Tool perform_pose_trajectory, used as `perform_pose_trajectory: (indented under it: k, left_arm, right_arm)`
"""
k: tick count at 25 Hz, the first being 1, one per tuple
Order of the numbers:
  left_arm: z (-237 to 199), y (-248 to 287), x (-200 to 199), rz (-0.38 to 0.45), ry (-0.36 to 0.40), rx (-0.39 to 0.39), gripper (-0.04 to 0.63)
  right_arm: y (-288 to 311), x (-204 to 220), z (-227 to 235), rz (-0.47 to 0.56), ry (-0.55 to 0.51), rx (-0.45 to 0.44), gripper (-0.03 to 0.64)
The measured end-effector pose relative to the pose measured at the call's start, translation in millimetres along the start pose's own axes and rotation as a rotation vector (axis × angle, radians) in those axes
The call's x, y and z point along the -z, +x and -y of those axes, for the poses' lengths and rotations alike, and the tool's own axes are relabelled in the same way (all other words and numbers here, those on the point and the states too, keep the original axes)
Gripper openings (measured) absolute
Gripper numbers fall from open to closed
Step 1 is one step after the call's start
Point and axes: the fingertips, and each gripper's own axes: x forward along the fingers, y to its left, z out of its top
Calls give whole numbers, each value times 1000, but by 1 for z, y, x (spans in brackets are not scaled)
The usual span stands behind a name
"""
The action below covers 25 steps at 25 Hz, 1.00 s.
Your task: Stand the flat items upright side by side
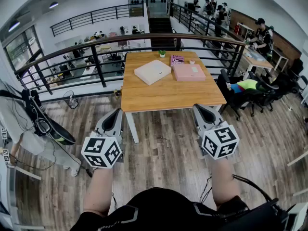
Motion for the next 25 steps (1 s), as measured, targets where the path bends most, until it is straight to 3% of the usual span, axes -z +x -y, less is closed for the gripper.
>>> perform_pose_trajectory:
  k: [6, 11, 15, 25]
  left_arm:
    - [8, 0, 2, -23, 20, -3, 28]
    - [10, 0, 3, -37, 84, -36, 29]
    - [14, -4, 0, -24, 37, -16, 29]
    - [20, -10, -6, -9, 33, -16, 31]
  right_arm:
    - [-6, -3, 2, -6, 7, -20, 9]
    - [-11, -2, 5, -11, 6, -2, 11]
    - [-17, -3, 5, -4, 13, 3, 11]
    - [-19, -1, 13, 8, 39, 10, 18]
